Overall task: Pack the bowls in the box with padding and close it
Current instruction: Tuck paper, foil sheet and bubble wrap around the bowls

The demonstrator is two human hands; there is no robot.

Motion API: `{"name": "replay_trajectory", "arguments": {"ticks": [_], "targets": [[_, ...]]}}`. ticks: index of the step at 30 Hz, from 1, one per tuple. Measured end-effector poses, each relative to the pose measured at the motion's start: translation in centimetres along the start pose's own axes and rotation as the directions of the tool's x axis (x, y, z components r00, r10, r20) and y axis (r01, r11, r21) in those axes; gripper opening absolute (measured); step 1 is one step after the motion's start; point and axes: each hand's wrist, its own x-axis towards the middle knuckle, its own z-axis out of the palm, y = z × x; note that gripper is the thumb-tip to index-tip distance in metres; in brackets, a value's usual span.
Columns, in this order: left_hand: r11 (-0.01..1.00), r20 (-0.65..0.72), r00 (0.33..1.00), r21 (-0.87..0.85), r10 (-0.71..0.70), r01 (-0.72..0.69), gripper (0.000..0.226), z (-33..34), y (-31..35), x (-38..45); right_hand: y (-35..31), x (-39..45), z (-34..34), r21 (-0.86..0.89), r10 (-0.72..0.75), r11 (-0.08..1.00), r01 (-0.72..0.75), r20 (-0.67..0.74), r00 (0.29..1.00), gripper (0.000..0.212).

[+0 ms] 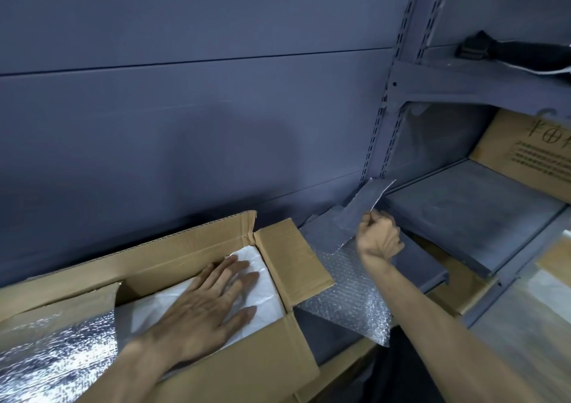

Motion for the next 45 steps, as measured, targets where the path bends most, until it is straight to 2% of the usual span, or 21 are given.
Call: {"name": "replay_trajectory", "arguments": {"ticks": [2, 4, 7, 9, 11, 12, 14, 16, 18, 20, 21, 23, 25, 27, 29, 31, 35, 38, 42, 45], "targets": [[1.000, 0.005, 1.000, -0.024, -0.005, 0.005, 0.065, -0.1, 0.0, 0.0, -0.1, -0.2, -0.5, 0.091, -0.066, 0.993, 0.071, -0.063, 0.996, 0.017], [0.999, 0.007, 1.000, -0.046, -0.008, 0.008, 0.065, -0.1, 0.0, 0.0, -1.4, -0.6, -1.4, 0.271, -0.142, 0.947, 0.170, -0.122, 0.982, 0.017], [0.999, 0.007, 1.000, -0.053, -0.004, 0.004, 0.066, -0.2, 0.0, 0.0, -5.2, -2.3, -4.3, 0.538, -0.275, 0.787, 0.303, -0.134, 0.952, 0.014], [0.996, 0.000, 1.000, -0.094, 0.001, -0.001, 0.065, -0.4, 0.0, -0.1, -7.6, -4.7, -6.5, 0.712, -0.308, 0.659, 0.243, -0.040, 0.951, 0.007], [0.985, -0.039, 0.999, -0.173, -0.005, -0.002, 0.064, -0.7, 0.1, -0.4, -8.5, -7.7, -8.3, 0.839, -0.337, 0.540, 0.065, 0.145, 0.930, 0.002], [0.980, -0.066, 0.998, -0.200, -0.005, -0.008, 0.063, -1.0, 0.2, -0.5, -8.4, -9.3, -8.9, 0.855, -0.374, 0.518, -0.023, 0.251, 0.893, 0.004], [0.971, -0.138, 0.990, -0.240, -0.011, -0.022, 0.053, -1.6, 0.2, -0.6, -7.8, -12.1, -9.5, 0.813, -0.454, 0.571, -0.115, 0.429, 0.781, 0.014], [0.914, -0.219, 0.967, -0.405, -0.127, 0.028, 0.039, -2.7, 0.2, -0.7, -6.9, -14.4, -9.5, 0.725, -0.491, 0.687, -0.047, 0.511, 0.706, 0.027], [0.786, -0.338, 0.870, -0.612, -0.358, 0.086, 0.042, -3.7, -0.1, -0.8, -6.1, -16.3, -9.2, 0.598, -0.525, 0.789, 0.142, 0.536, 0.661, 0.031], [0.715, -0.457, 0.694, -0.688, -0.556, 0.120, 0.047, -4.0, -0.7, -1.2, -5.6, -17.6, -8.6, 0.409, -0.594, 0.804, 0.432, 0.515, 0.618, 0.025], [0.708, -0.497, 0.626, -0.695, -0.601, 0.128, 0.046, -4.0, -0.9, -1.4, -5.6, -18.2, -8.3, 0.338, -0.635, 0.771, 0.540, 0.486, 0.601, 0.022], [0.752, -0.570, 0.575, -0.648, -0.586, 0.123, 0.033, -4.0, -1.0, -1.5, -6.0, -18.9, -8.1, 0.261, -0.705, 0.696, 0.669, 0.427, 0.567, 0.017], [0.860, -0.661, 0.599, -0.502, -0.452, 0.095, 0.021, -3.9, -0.8, -1.3, -6.2, -19.5, -7.8, 0.170, -0.746, 0.636, 0.753, 0.385, 0.543, 0.014], [0.964, -0.722, 0.656, -0.266, -0.219, 0.029, 0.017, -3.5, -0.5, -0.8, -5.9, -19.8, -7.5, 0.147, -0.753, 0.632, 0.761, 0.346, 0.559, 0.016], [0.994, -0.707, 0.707, -0.089, -0.023, -0.058, 0.011, -3.2, -0.1, -0.5, -5.5, -20.1, -7.4, 0.164, -0.747, 0.646, 0.746, 0.341, 0.571, 0.020], [0.995, -0.665, 0.743, 0.000, 0.076, -0.101, 0.010, -3.0, 0.2, -0.4, -5.2, -20.0, -7.0, 0.160, -0.758, 0.627, 0.762, 0.351, 0.550, 0.021], [0.994, -0.633, 0.769, 0.106, 0.092, -0.032, 0.017, -3.0, 0.5, -0.3, -5.1, -19.0, -6.5, 0.080, -0.688, 0.673, 0.736, 0.435, 0.581, 0.030], [0.994, -0.516, 0.849, 0.057, 0.113, -0.097, 0.032, -2.9, 0.5, -0.3, -4.9, -18.4, -6.4, 0.083, -0.668, 0.685, 0.724, 0.468, 0.579, 0.037], [0.993, -0.354, 0.928, 0.045, 0.121, -0.112, 0.061, -2.3, 0.3, -0.3, -4.7, -17.5, -6.2, 0.121, -0.703, 0.630, 0.767, 0.508, 0.497, 0.043], [0.998, -0.219, 0.974, -0.013, 0.058, -0.062, 0.081, -1.7, -0.1, -0.2, -5.3, -16.2, -6.1, 0.113, -0.716, 0.565, 0.817, 0.560, 0.418, 0.053]]}}
